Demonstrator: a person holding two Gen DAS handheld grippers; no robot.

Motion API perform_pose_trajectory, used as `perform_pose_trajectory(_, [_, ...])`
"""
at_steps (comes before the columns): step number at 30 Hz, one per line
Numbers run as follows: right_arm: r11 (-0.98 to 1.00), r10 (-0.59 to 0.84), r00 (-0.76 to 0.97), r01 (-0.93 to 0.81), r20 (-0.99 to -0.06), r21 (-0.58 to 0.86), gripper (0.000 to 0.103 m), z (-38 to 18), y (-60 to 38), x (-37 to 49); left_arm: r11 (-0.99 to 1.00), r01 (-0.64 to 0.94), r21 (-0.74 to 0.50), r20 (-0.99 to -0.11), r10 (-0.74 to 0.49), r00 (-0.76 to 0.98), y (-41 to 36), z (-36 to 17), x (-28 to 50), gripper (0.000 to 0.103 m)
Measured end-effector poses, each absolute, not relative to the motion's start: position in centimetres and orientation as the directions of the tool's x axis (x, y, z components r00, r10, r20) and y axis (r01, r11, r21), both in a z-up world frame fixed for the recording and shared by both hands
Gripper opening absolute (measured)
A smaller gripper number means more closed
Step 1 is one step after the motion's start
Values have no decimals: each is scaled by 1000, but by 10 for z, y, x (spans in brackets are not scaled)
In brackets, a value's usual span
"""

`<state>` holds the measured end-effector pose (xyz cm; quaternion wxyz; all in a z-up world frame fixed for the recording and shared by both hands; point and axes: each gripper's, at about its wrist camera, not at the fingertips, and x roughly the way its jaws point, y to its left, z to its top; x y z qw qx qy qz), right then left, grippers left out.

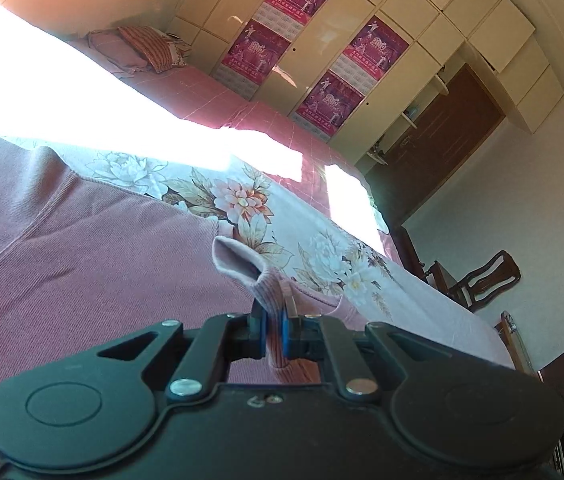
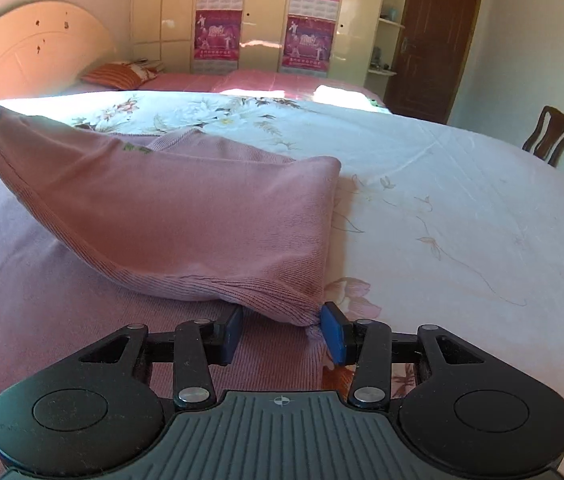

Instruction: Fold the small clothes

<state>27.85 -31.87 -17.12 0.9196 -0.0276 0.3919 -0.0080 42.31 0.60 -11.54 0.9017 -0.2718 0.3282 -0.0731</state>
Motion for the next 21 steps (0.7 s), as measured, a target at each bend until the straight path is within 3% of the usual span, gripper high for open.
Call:
perform_pose_trajectory(7, [997, 25, 699, 37, -715, 72, 42, -175, -341, 291, 884, -90, -458, -655, -267, 707, 8, -159, 428, 6])
perform_pose_trajectory(8, [996, 32, 700, 39, -713, 83, 36, -174, -342, 292, 893, -98, -439, -665, -250, 704, 8, -165, 427, 6])
perform_pose_trajectory(9, [994, 21, 693, 62, -721, 88, 9, -175, -345, 294, 899, -111, -423, -677, -232, 698, 10, -170, 427, 6])
perform_pose_trajectory(12, [966, 12, 685, 181, -728, 186, 9, -180, -370, 285, 901, -144, -410, -718, -221, 660, 19, -189, 425, 6])
perform_pose_trajectory(16, [979, -9, 674, 155, -738, 129, 9, -174, -363, 279, 914, -131, -383, -718, -205, 665, 16, -186, 422, 7])
perform_pose_trajectory(18, [976, 28, 668, 142, -744, 164, 10, -168, -367, 273, 920, -149, -363, -718, -174, 674, 18, -179, 419, 22])
perform_pose_trajectory(20, [974, 52, 687, 125, -724, 189, 13, -156, -371, 264, 929, -165, -330, -695, -122, 708, 24, -168, 410, 28])
perform_pose_trajectory(21, [972, 58, 704, 123, -708, 202, 21, -149, -373, 263, 928, -176, -328, -675, -100, 731, 28, -162, 404, 33])
